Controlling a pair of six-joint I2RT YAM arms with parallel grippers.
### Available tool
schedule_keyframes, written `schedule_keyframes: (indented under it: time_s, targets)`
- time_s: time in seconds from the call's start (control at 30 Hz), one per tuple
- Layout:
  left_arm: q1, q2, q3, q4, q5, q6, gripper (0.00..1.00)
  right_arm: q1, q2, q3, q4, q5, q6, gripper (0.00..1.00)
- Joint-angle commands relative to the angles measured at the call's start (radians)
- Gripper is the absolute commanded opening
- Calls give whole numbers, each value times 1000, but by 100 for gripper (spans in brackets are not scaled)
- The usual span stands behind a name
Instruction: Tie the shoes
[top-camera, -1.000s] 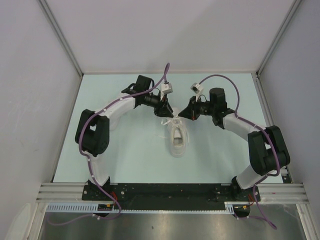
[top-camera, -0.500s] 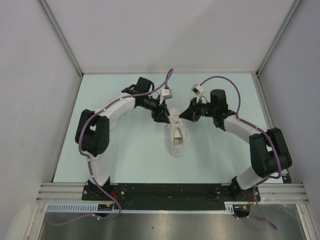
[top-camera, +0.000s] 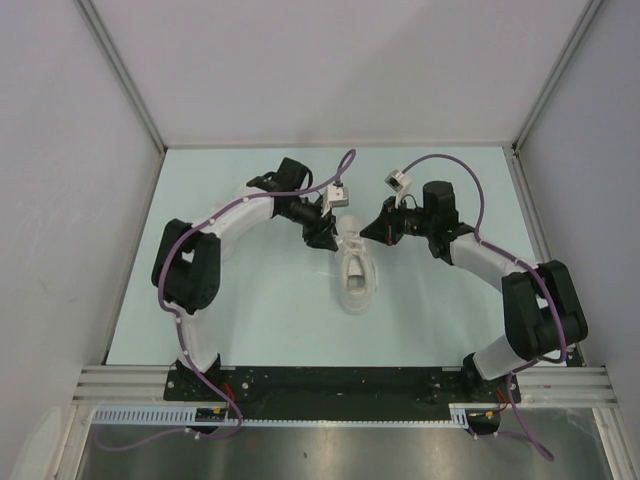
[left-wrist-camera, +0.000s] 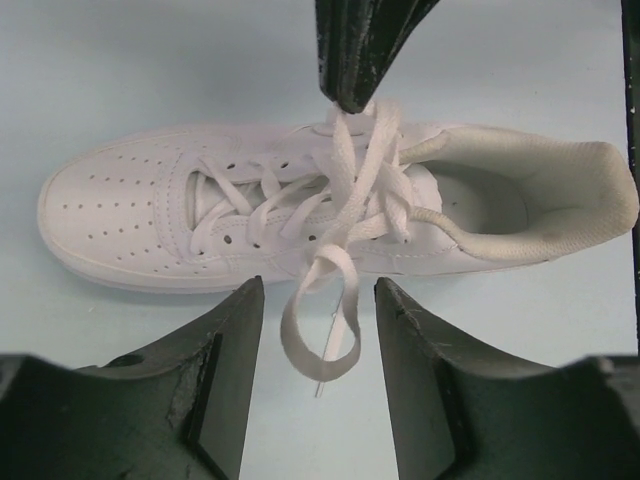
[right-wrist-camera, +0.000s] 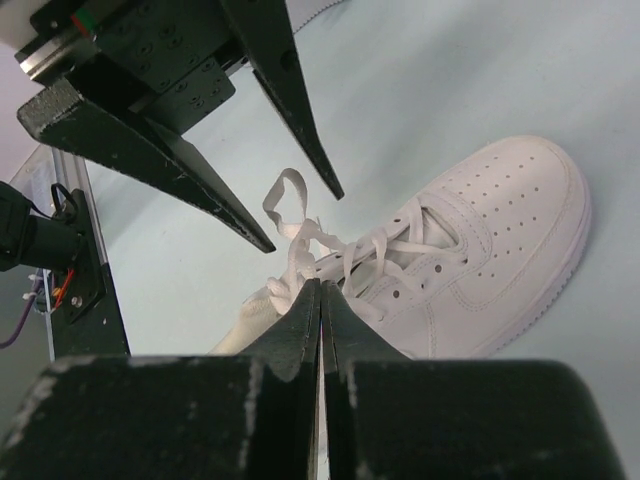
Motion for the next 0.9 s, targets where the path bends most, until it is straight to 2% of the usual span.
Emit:
schedule_keyframes:
  time_s: [0.0,0.07,0.2,0.33,0.57,0.87]
  targets:
    - [-22,-4,-7,-30,-10,74,49,-8,-48,-6,8,14,10,0]
    - [-27,-4,-5,-41,-15,85,43,-11,-56,-9,5,14,9,0]
    - [-28,-15,4,-71,-18,97,15,-19,-70,-16,-15,26,1,0]
    - [-28,-55,-19,-82,-21,106,0,-36,-97,-32,-35,43,-10,0]
    - [-28,-96,-44,-144,-33,129,0,-54,-143,-67,-87,77,-42,0]
    - [-28,-176,-120,-145,-78,134,0,-99,-214,-119,-139,125,-99,0]
